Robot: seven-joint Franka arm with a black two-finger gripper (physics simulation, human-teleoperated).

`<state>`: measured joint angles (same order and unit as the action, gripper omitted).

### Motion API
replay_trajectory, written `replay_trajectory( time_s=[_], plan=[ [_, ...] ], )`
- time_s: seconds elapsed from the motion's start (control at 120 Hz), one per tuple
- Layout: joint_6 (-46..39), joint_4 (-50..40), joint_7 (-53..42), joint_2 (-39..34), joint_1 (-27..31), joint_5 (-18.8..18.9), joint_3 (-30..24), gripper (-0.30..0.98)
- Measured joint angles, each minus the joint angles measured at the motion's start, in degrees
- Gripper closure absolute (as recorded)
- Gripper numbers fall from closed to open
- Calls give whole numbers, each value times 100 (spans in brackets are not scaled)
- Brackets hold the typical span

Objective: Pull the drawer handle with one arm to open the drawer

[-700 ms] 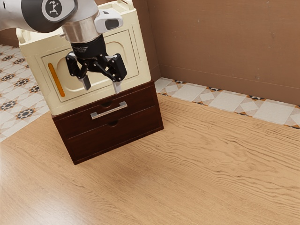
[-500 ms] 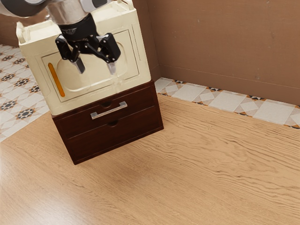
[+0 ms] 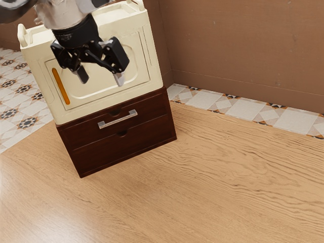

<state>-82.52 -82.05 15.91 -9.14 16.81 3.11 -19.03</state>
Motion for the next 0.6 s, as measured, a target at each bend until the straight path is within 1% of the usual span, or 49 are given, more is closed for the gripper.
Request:
replay_trajectory(
  time_s=[0.058,0.083,0.133,0.175,0.217,0.267,0.375,0.417,0.5,0.6],
  plan=[
    [-191,-1239,7,-450,-202,-379,177,0],
    [-254,-1617,-4,-561,-209,-544,289,0],
    [-389,-1973,-93,-597,-214,-761,364,0],
    [-556,-2103,-204,-627,-207,-803,257,0],
    [-767,-2292,-313,-695,-218,-655,81,0],
    [-1116,-2649,-481,-827,-273,-367,-76,0],
    [-2060,-3236,-1103,-1003,-348,216,-116,0],
    [-2370,-3337,-1410,-1051,-452,384,-2,0],
    [-2834,-3464,-1989,-1161,-929,654,438,0],
    [-3188,-3498,-2585,-1196,-1088,911,675,0]
  ],
)
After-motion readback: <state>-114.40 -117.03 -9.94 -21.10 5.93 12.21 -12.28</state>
